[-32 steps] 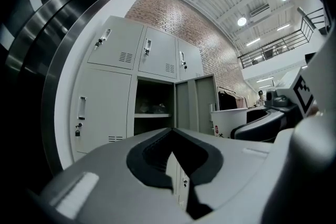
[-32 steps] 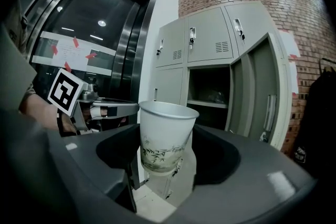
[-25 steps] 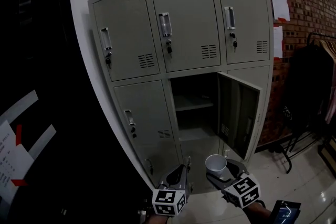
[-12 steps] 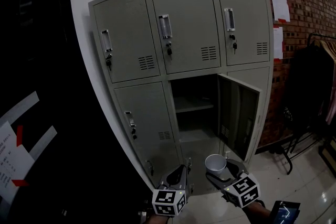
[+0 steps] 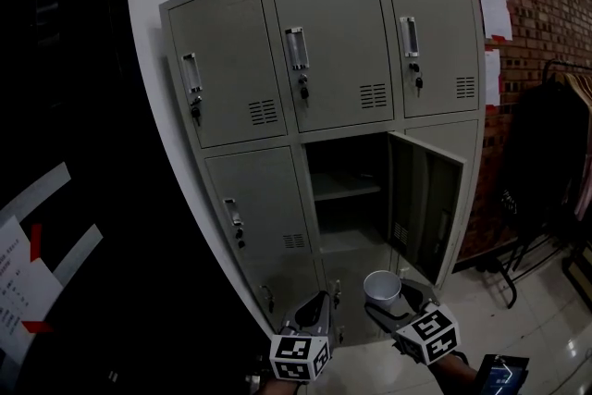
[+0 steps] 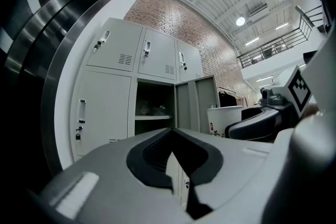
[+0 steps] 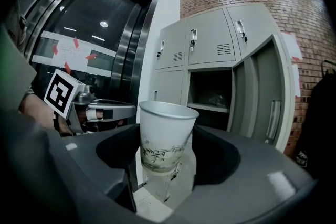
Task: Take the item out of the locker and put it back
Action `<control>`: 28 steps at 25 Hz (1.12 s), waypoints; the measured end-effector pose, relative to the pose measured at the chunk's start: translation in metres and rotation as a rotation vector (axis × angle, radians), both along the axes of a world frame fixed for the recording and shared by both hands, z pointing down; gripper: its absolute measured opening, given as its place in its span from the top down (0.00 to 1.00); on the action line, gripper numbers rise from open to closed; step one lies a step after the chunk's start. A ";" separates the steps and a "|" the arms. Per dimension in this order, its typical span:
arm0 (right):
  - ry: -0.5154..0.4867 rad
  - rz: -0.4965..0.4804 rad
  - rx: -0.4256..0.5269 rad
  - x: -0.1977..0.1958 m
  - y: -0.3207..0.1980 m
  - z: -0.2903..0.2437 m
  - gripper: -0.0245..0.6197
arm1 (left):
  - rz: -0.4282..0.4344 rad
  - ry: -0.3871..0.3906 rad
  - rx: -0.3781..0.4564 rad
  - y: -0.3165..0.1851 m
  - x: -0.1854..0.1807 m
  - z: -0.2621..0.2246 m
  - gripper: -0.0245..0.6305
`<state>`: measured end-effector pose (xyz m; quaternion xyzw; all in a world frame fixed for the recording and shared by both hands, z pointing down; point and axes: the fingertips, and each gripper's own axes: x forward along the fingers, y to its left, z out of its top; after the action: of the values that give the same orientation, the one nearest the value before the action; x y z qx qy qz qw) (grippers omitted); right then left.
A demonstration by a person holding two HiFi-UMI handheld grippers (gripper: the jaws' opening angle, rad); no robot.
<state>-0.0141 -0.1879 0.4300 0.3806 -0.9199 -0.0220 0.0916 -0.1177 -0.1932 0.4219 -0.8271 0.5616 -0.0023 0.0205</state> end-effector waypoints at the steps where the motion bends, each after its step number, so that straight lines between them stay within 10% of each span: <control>1: 0.000 0.003 0.001 -0.002 -0.002 -0.001 0.48 | 0.000 -0.002 0.000 0.000 -0.002 0.000 0.96; 28: -0.001 0.018 0.050 -0.042 -0.131 -0.013 0.48 | -0.007 -0.001 0.023 -0.106 -0.043 -0.006 0.96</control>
<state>-0.0562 -0.3186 0.4173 0.3910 -0.9157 -0.0442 0.0817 -0.1611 -0.2995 0.4162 -0.8248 0.5647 0.0039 0.0302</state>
